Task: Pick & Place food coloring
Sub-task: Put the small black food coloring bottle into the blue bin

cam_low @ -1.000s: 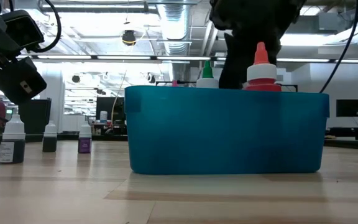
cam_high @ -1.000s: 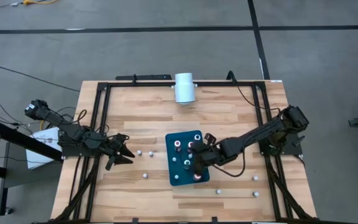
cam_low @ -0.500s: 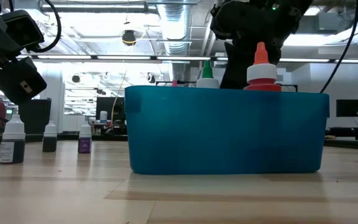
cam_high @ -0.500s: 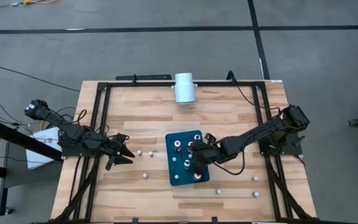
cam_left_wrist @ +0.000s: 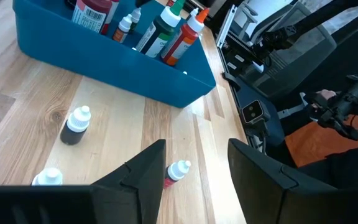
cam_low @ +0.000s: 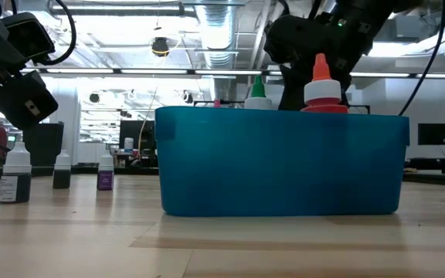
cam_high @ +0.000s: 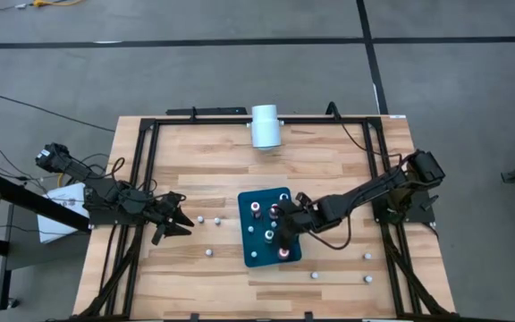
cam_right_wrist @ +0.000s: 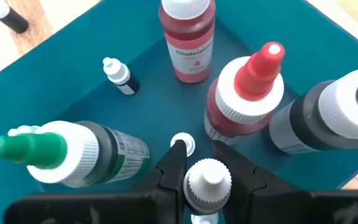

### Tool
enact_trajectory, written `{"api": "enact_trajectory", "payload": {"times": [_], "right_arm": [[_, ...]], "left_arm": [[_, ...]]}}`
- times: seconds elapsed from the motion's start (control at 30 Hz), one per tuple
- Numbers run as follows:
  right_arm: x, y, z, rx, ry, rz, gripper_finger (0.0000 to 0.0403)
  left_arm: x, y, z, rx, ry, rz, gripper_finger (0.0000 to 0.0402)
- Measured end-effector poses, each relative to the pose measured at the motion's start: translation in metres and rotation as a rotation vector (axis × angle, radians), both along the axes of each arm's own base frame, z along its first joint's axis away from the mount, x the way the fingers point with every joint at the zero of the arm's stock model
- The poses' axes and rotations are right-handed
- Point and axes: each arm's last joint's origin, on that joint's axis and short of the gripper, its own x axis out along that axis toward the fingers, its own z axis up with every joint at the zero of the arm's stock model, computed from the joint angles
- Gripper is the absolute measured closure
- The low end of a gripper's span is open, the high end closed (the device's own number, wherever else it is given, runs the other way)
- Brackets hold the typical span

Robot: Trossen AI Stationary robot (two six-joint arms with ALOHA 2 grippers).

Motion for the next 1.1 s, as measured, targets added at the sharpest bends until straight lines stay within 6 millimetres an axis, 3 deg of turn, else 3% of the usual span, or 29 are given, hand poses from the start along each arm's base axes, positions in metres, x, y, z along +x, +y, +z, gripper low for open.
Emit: {"api": "enact_trajectory", "payload": {"times": [0.43, 1.1], "right_arm": [[0.0, -0.012, -0.004, 0.016, 0.05, -0.024, 0.0345], [-0.001, -0.012, -0.004, 0.004, 0.065, 0.01, 0.0326]], "left_arm": [[0.0, 0.0, 0.0, 0.0, 0.0, 0.0, 0.0236], [0.0, 0.0, 0.0, -0.002, 0.0, 0.001, 0.0236]]}}
